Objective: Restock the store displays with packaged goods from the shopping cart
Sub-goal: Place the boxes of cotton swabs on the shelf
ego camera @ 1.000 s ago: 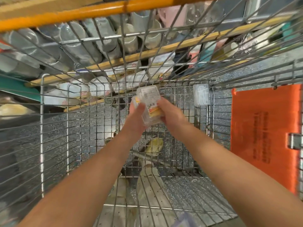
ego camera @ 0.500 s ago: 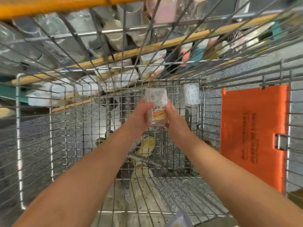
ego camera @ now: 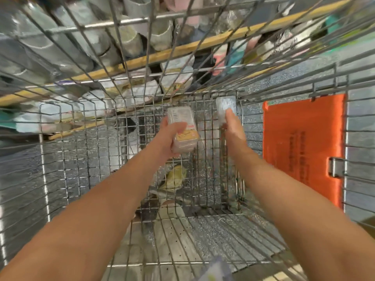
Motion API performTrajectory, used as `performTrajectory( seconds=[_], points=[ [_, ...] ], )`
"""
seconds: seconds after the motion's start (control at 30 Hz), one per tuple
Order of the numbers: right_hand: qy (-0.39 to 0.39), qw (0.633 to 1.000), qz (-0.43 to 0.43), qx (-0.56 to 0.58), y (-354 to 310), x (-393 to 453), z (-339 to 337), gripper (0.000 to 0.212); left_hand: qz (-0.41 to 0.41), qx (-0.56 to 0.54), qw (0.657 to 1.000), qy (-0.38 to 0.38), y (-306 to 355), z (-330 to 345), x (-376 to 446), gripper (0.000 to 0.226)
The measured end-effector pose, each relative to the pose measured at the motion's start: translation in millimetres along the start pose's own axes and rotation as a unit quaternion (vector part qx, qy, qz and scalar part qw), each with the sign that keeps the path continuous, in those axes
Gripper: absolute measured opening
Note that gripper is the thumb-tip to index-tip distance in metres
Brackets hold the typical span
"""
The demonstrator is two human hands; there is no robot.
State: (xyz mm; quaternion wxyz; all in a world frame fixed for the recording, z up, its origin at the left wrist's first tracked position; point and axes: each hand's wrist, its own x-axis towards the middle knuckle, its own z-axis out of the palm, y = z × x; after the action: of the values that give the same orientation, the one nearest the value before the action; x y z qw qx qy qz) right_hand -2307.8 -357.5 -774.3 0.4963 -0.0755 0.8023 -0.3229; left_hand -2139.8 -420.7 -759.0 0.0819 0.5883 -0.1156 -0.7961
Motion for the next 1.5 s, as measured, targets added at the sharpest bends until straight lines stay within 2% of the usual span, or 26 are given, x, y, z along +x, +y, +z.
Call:
performTrajectory(
  seconds=[0.07, 0.13, 0.2, 0.3, 0.4, 0.47, 0.5, 0.57, 0.67, 0.73, 0.8, 0.83, 0.9, 0.97, 1.03, 1.07, 1.13, 1.17, 1.33, 1.4, 1.47, 1.5],
  points=[
    [0.026, 0.990, -0.044, -0.134, 3.1, 21.4, -6.0, 0.059, -0.004, 0.015, 1.000, 0.012, -1.8, -1.2, 4.5, 0.056],
    [0.036, 0.957, -0.063, -0.281, 6.9, 35.3, -3.4, 0.067, -0.008, 0.025, 1.000, 0.010, -4.3, -4.9, 6.4, 0.058],
    [0.068, 0.928, -0.058, -0.361, 13.0, 42.4, 7.1, 0.077, -0.007, 0.035, 0.999, 0.008, -7.1, -9.4, 6.2, 0.059],
    [0.151, 0.929, -0.079, -0.328, 14.3, 46.0, 20.3, 0.073, -0.003, 0.036, 0.999, 0.016, -10.0, -17.8, 4.3, 0.054],
    [0.168, 0.934, -0.077, -0.307, 8.3, 51.5, 23.4, 0.077, -0.002, 0.045, 0.999, 0.028, -9.9, -29.0, 4.0, 0.046],
    [0.132, 0.956, -0.049, -0.259, 9.4, 60.4, 25.6, 0.079, 0.002, 0.053, 0.998, 0.040, -6.9, -35.9, 3.1, 0.040],
    [0.115, 0.967, -0.047, -0.225, 9.2, 61.6, 26.4, 0.073, 0.009, 0.055, 0.998, 0.044, -4.8, -38.4, 1.5, 0.037],
    [0.078, 0.983, -0.053, -0.159, 7.1, 54.9, 28.0, 0.052, 0.017, 0.045, 0.998, 0.047, -2.0, -43.5, -3.1, 0.038],
    [-0.046, 0.999, -0.005, -0.016, -3.3, 18.8, 26.2, 0.029, 0.014, 0.013, 0.999, 0.044, 1.3, -48.8, -12.9, 0.049],
    [-0.151, 0.981, 0.056, 0.103, -13.2, -13.9, 21.8, 0.022, 0.021, 0.009, 0.999, 0.027, 4.3, -50.3, -27.1, 0.059],
    [-0.208, 0.955, 0.101, 0.187, -27.9, -44.1, 16.6, 0.021, 0.048, 0.039, 0.998, 0.005, 9.9, -49.9, -49.0, 0.068],
    [-0.230, 0.944, 0.109, 0.212, -34.9, -57.4, 15.2, 0.023, 0.058, 0.047, 0.997, 0.004, 13.6, -50.9, -58.0, 0.081],
    [-0.277, 0.931, 0.089, 0.218, -53.1, -92.1, 15.9, 0.035, 0.077, 0.050, 0.996, -0.001, 25.0, -54.3, -88.6, 0.116],
    [-0.313, 0.925, 0.066, 0.203, -72.6, -129.8, 21.3, 0.044, 0.114, 0.038, 0.993, -0.010, 37.2, -62.8, -119.1, 0.134],
    [-0.337, 0.919, 0.035, 0.201, -88.9, -169.3, 28.8, 0.047, 0.149, 0.027, 0.988, -0.020, 46.8, -77.4, -157.6, 0.128],
    [-0.349, 0.916, 0.022, 0.200, -94.6, -187.6, 31.8, 0.049, 0.171, 0.033, 0.984, -0.031, 49.1, -83.6, -178.3, 0.114],
    [-0.381, 0.905, -0.015, 0.191, -103.6, -231.6, 44.1, 0.069, 0.230, 0.058, 0.970, -0.054, 49.1, -104.8, -226.9, 0.086],
    [-0.393, 0.899, -0.032, 0.190, -106.8, -250.9, 49.7, 0.080, 0.248, 0.055, 0.965, -0.062, 47.8, -115.1, -244.1, 0.080],
    [-0.418, 0.886, -0.099, 0.172, -111.4, -382.9, 105.7, 0.094, 0.354, 0.032, 0.933, -0.051, 32.9, -198.0, -376.4, 0.089],
    [-0.438, 0.876, -0.110, 0.169, -117.6, -432.9, 143.8, 0.106, 0.385, 0.025, 0.922, -0.036, 27.4, -241.0, -437.6, 0.083],
    [-0.453, 0.868, -0.124, 0.163, -129.2, -481.1, 184.3, 0.099, 0.419, 0.010, 0.908, -0.010, 26.3, -282.9, -493.6, 0.085],
    [-0.456, 0.864, -0.135, 0.164, -132.9, -493.0, 195.2, 0.083, 0.430, 0.004, 0.903, -0.012, 25.5, -292.2, -502.4, 0.087]
  ],
)
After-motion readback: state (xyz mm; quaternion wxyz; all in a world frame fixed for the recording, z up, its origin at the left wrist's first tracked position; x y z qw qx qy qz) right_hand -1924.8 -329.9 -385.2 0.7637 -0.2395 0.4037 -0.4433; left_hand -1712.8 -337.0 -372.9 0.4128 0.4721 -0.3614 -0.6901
